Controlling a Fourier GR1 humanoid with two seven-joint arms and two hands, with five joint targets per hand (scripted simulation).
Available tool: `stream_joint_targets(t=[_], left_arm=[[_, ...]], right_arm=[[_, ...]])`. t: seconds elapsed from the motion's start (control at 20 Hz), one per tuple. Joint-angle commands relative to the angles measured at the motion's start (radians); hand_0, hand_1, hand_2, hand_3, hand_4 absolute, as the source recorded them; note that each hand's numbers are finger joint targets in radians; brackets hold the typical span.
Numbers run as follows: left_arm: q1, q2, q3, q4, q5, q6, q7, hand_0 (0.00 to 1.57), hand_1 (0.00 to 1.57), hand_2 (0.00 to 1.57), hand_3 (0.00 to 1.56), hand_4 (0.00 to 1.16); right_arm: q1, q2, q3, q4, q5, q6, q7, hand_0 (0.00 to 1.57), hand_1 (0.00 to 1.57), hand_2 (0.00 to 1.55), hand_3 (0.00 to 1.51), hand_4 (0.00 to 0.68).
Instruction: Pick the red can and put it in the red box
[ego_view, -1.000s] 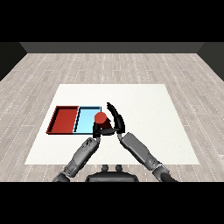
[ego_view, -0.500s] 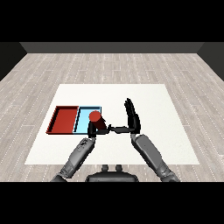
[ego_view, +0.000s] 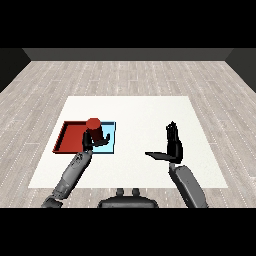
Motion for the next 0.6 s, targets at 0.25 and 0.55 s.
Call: stream_joint_targets(t=[0.25,0.55], left_arm=[[-0.049,0.177,0.206,0.234,0.055,-0.145,0.000,1.57,1.57,1.57,1.49,1.12],[-0.215,0.214,0.228,0.581,-0.036,-0.154,0.001,1.57,1.57,1.55,1.47,1.09]], right_arm=[[0.131,-0.062,-0.080,-0.017,0.017,0.017,-0.005,0.00,0.00,0.00,0.00,0.000],[0.056,-0.066,-0.121,0.085,0.011,0.032,0.050,0.00,0.00,0.00,0.00,0.000]])
